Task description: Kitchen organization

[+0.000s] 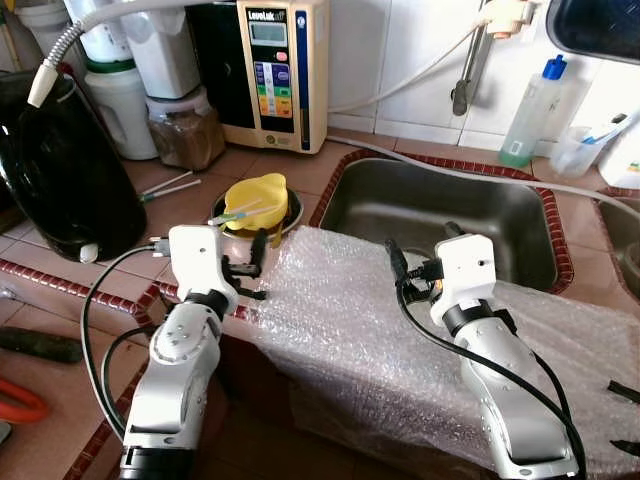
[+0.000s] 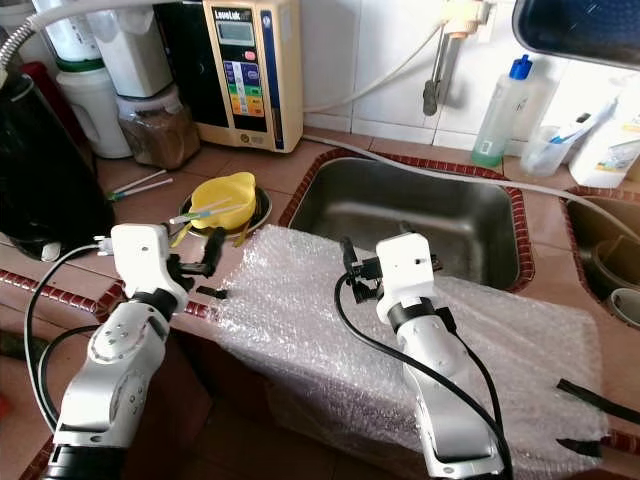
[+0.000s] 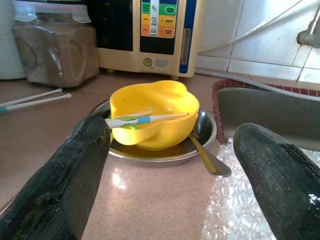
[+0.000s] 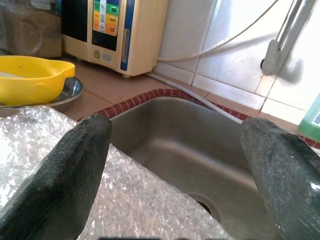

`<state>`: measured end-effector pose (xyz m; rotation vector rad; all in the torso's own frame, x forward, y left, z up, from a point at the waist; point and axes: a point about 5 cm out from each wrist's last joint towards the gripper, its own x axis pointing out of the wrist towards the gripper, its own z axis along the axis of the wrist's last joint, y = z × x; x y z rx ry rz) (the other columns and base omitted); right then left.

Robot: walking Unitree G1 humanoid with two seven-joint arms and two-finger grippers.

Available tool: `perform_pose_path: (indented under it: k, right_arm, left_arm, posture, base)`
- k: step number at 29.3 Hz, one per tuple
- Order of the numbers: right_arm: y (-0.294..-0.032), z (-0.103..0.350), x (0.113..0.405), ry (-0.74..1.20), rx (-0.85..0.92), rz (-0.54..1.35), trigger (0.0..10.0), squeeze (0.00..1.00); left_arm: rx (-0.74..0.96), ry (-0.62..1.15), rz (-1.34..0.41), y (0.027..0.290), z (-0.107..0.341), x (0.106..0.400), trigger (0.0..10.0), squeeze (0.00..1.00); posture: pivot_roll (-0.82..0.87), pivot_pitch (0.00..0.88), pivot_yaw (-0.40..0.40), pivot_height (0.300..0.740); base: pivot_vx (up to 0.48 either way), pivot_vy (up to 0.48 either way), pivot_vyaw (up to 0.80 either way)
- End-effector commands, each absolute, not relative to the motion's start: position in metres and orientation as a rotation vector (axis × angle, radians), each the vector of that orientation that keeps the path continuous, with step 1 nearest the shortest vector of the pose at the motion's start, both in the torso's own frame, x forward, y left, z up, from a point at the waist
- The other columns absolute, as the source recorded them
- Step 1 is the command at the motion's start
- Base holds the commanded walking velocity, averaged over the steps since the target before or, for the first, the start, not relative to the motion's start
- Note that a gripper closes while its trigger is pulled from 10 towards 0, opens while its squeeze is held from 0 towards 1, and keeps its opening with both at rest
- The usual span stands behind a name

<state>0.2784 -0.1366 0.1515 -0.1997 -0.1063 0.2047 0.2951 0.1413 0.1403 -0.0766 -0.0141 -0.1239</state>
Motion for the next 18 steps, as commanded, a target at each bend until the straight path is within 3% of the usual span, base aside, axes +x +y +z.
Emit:
perform_pose_path:
  k: [1,5,18]
  right_arm:
    - [-0.1387,0.1568,0.2785,-0.125,-0.197,0.202,10.0,0.0]
    - [-0.1384,0.1569,0.2787,-0.125,-0.198,0.202,10.0,0.0]
    - [-0.138,0.1568,0.2782,-0.126,-0.2,0.202,10.0,0.0]
  left_arm:
    - [-0.064,-0.015,-0.12,0.1446,0.1416,0.2946,10.0,0.0]
    - [-0.075,-0.013,-0.136,0.143,0.1411,0.2948,10.0,0.0]
    - [-0.094,0.005,-0.142,0.1408,0.1387,0.2947,10.0,0.0]
  posture:
    - [0.01,0.0,0.039,0.74]
    - [0.01,0.0,0.039,0.74]
    - [0.0,0.0,0.042,0.74]
  base:
    - [0.0,0.0,0.0]
    - [0.0,-0.256,0.0]
    - [0.0,-0.48,0.0]
